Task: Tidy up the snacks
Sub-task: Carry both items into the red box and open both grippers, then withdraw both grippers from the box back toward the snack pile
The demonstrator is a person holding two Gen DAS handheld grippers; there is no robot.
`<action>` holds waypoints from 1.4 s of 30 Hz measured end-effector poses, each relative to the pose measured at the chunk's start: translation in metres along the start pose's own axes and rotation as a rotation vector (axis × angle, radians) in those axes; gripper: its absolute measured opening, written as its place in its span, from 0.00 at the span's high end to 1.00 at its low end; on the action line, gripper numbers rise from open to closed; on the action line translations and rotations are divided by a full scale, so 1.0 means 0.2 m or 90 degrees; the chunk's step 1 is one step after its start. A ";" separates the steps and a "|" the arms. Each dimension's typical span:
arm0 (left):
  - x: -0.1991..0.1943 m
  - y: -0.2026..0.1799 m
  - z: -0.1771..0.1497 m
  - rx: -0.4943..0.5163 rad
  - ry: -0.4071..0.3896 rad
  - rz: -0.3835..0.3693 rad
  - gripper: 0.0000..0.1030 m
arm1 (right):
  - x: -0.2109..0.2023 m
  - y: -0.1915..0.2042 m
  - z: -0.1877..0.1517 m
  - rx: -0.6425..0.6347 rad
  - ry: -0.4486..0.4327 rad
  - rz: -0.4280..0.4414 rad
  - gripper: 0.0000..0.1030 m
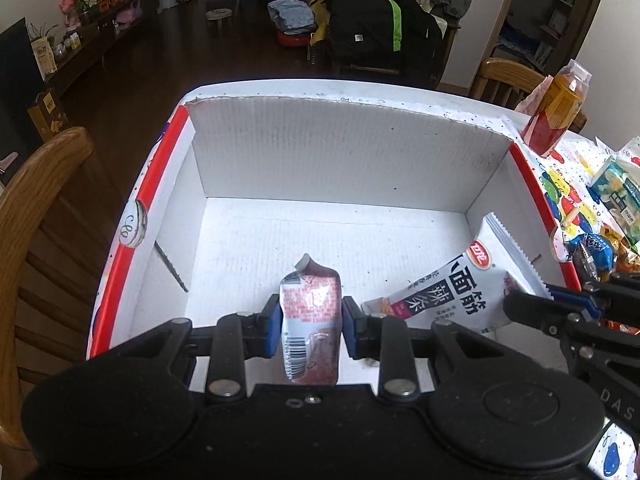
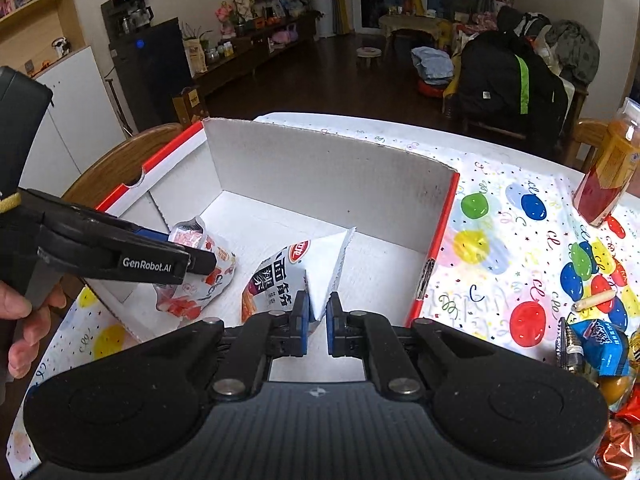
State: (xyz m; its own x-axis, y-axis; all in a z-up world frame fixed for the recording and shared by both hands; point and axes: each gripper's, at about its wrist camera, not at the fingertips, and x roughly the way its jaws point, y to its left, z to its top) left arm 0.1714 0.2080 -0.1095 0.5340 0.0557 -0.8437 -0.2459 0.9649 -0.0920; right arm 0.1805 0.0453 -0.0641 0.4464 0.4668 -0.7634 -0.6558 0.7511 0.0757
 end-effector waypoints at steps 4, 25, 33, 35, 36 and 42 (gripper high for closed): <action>-0.03 0.01 0.01 -0.012 -0.011 -0.003 0.68 | -0.02 -0.02 0.00 0.018 0.005 0.000 0.91; -0.37 -0.12 -0.06 0.005 -0.098 -0.018 0.31 | -0.25 -0.12 -0.04 0.040 -0.014 0.008 0.90; -0.48 -0.24 -0.11 0.026 -0.125 -0.041 0.25 | -0.41 -0.19 -0.10 0.039 -0.052 0.004 0.77; -0.50 -0.27 -0.12 0.030 -0.130 -0.044 0.23 | -0.45 -0.22 -0.11 0.039 -0.059 0.007 0.66; -0.51 -0.28 -0.12 0.032 -0.132 -0.046 0.22 | -0.47 -0.23 -0.12 0.039 -0.063 0.009 0.57; -0.60 -0.40 -0.17 0.040 -0.161 -0.056 0.22 | -0.64 -0.31 -0.17 0.037 -0.097 0.006 0.38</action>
State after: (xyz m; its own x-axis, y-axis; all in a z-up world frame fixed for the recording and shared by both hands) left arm 0.0984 0.1155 -0.0186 0.7381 0.0260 -0.6742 -0.1435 0.9824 -0.1192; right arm 0.1432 -0.0764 0.0061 0.5302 0.5357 -0.6572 -0.6256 0.7703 0.1232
